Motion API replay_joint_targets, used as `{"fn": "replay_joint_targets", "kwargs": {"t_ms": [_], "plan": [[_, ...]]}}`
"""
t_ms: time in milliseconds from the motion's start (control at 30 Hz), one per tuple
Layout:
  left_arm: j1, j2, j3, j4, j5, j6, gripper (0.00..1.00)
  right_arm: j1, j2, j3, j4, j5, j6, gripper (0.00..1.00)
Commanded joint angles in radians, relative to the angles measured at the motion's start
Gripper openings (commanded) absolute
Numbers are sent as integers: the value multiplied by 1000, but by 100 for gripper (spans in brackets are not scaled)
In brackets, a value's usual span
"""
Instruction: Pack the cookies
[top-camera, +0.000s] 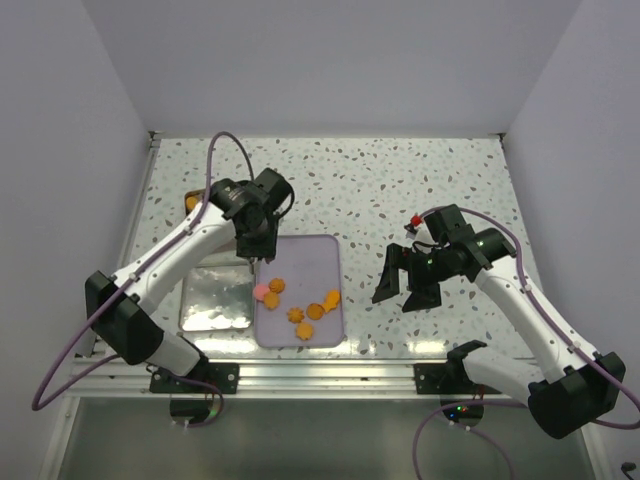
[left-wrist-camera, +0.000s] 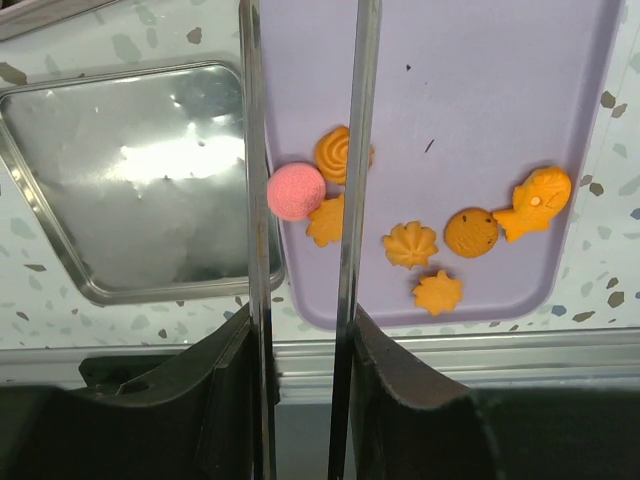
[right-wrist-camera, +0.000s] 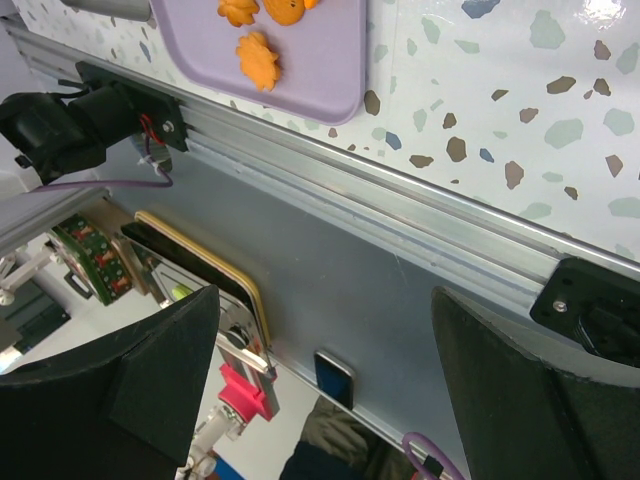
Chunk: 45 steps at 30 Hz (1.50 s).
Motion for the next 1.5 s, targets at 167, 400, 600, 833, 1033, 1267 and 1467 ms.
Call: {"fn": "replay_joint_targets", "kwargs": {"t_ms": [167,400,600,833,1033,1267,1467], "plan": [[121,-114,-23,-45,-33,30,37,2,-11,26,-3,1,-21,90],[203,-136,-70,-41,-33,79,37,4,-7,23,-2,-10,-21,90],[203,-143,-151,18,-4,74,37,4,-11,22,-3,-10,-22,90],[204,-139,-193,58,-20,76,41,4,-13,22,-9,-7,-25,90],[203,-125,-190,81,-33,74,41,4,-7,25,-9,-10,-27,90],[203,-108,-178,83,-32,79,55,4,-8,25,-11,-7,-28,90],[204,-108,-158,66,-41,79,61,4,-5,19,-3,-8,-25,90]]}}
